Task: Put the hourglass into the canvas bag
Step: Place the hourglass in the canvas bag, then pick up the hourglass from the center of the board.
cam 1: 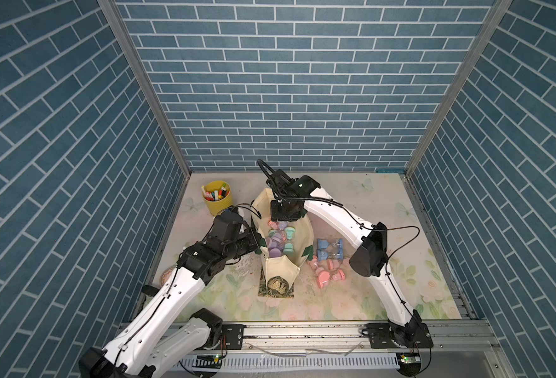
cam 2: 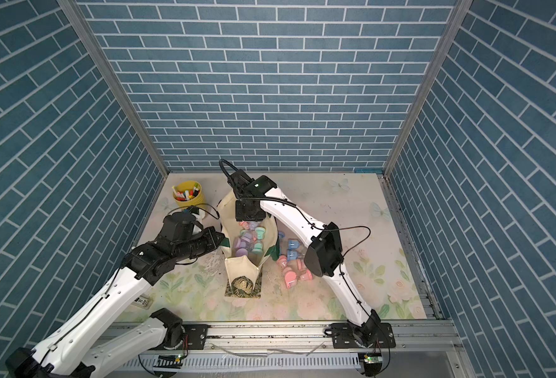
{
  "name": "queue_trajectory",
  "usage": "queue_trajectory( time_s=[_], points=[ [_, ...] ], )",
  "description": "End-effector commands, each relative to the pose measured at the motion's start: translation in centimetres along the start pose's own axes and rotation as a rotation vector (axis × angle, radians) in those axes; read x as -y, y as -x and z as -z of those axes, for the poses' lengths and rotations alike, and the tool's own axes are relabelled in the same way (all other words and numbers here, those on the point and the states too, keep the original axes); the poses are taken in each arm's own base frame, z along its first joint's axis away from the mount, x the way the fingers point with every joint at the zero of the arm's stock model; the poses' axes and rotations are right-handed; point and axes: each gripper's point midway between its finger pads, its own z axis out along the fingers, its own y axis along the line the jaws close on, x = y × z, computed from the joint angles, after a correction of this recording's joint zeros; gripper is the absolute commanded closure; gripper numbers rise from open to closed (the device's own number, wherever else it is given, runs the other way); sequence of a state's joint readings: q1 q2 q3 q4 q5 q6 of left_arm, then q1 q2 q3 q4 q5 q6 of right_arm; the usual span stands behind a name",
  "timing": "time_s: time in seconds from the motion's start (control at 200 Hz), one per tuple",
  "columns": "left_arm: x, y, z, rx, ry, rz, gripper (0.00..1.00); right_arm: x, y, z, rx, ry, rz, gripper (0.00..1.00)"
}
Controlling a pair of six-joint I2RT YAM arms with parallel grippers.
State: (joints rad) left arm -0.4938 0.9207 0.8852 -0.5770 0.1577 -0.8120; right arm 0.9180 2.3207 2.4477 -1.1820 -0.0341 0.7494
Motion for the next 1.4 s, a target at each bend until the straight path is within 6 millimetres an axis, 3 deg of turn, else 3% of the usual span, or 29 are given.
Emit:
queue_trajectory(
  time_s=[0.0, 0.055, 0.08, 0.21, 0.325, 0.47, 0.576, 0.696, 0.906, 1.101, 1.276, 1.396],
  points=[
    [-1.0, -0.2, -0.6, -0.003, 0.029, -0.018, 1.0, 0.2, -0.1, 4.6, 0.049, -0.001, 0.038, 0.5],
    [-1.1, -0.3, -0.6, -0.005, 0.028, -0.019, 1.0, 0.1, 0.1, 5.9, 0.08, -0.005, 0.06, 0.52],
    [-1.1, -0.4, -0.6, -0.005, 0.029, -0.018, 1.0, -0.2, 0.2, 8.1, 0.117, 0.012, 0.068, 0.53],
    [-1.2, -0.6, -0.4, -0.013, 0.026, -0.024, 1.0, 0.7, -0.3, 12.7, 0.205, -0.016, 0.102, 0.54],
    [-1.3, -1.1, -0.4, -0.039, 0.019, -0.029, 0.88, 3.7, -1.9, 15.8, 0.248, -0.075, 0.08, 0.54],
    [-1.6, -1.0, 1.0, -0.009, 0.033, -0.049, 0.82, 8.3, -5.9, 17.1, 0.24, -0.134, 0.038, 0.54],
    [-1.8, -1.0, 1.7, -0.001, 0.041, -0.053, 0.83, 11.4, -9.6, 16.1, 0.182, -0.155, -0.005, 0.52],
    [-2.1, -1.4, 1.2, -0.013, 0.039, -0.037, 0.88, 13.3, -12.5, 13.7, 0.098, -0.151, -0.052, 0.51],
    [-2.6, -1.6, 0.8, -0.015, 0.05, -0.031, 0.96, 15.1, -13.3, 9.9, 0.053, -0.167, -0.119, 0.52],
    [-2.1, -1.2, 0.8, -0.012, 0.047, -0.035, 1.0, 19.5, -15.7, 7.9, 0.02, -0.284, -0.262, 0.5],
    [-2.0, -1.1, 0.9, -0.007, 0.04, -0.031, 1.0, 19.9, -18.1, 5.8, -0.042, -0.245, -0.274, 0.47],
    [-2.0, -1.3, 0.8, -0.013, 0.039, -0.029, 1.0, 20.5, -19.3, 5.4, -0.082, -0.269, -0.275, 0.47]
  ],
)
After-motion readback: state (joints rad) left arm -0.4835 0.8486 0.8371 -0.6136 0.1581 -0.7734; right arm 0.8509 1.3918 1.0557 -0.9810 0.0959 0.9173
